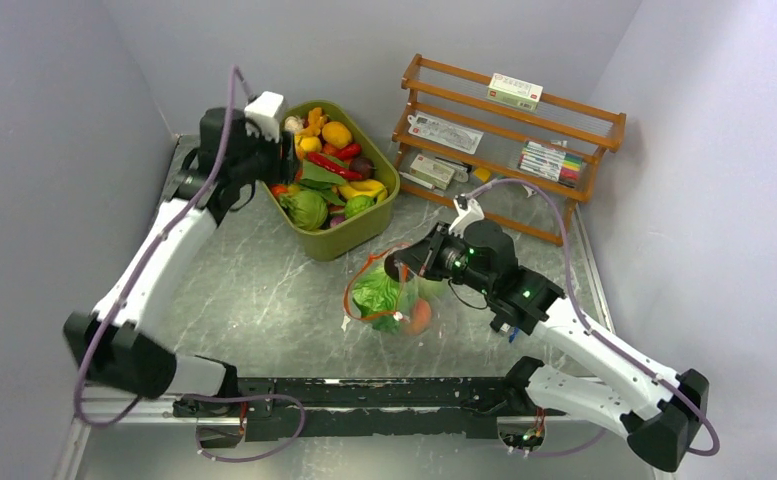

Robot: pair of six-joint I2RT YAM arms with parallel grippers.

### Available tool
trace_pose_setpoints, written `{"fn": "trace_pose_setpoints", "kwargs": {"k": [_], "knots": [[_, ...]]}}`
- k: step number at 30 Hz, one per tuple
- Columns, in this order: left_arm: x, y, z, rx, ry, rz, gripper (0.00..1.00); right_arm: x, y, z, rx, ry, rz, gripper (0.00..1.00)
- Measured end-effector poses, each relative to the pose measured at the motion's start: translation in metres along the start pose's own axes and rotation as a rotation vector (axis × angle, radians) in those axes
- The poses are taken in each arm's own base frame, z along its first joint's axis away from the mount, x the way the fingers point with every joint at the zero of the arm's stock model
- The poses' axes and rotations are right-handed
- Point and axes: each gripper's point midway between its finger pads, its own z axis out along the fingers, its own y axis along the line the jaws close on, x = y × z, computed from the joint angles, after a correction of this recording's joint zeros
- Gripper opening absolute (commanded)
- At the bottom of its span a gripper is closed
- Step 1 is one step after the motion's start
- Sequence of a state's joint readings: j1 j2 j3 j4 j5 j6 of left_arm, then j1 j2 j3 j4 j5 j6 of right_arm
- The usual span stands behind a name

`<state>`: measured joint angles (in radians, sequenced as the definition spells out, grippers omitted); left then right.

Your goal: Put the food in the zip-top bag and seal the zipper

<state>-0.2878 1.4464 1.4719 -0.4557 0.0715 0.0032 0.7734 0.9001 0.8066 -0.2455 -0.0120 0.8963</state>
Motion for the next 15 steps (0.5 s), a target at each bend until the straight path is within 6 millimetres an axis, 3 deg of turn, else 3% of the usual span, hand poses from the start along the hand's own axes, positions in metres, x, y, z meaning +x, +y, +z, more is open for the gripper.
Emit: {"fn": "trace_pose_setpoints", "kwargs": {"k": [5,15], "knots": [[0.026,-0.051,-0.065,0.236,-0.035,-0.115,0.46,0.000,0.006,0.008,-0.022,0.004,0.036,0.00],[0.000,-0.122,-0.171,0.642,-0.156,-0.189,0.47,-0.006,0.018,0.025,-0.053,-0.008,0.117,0.00]]}}
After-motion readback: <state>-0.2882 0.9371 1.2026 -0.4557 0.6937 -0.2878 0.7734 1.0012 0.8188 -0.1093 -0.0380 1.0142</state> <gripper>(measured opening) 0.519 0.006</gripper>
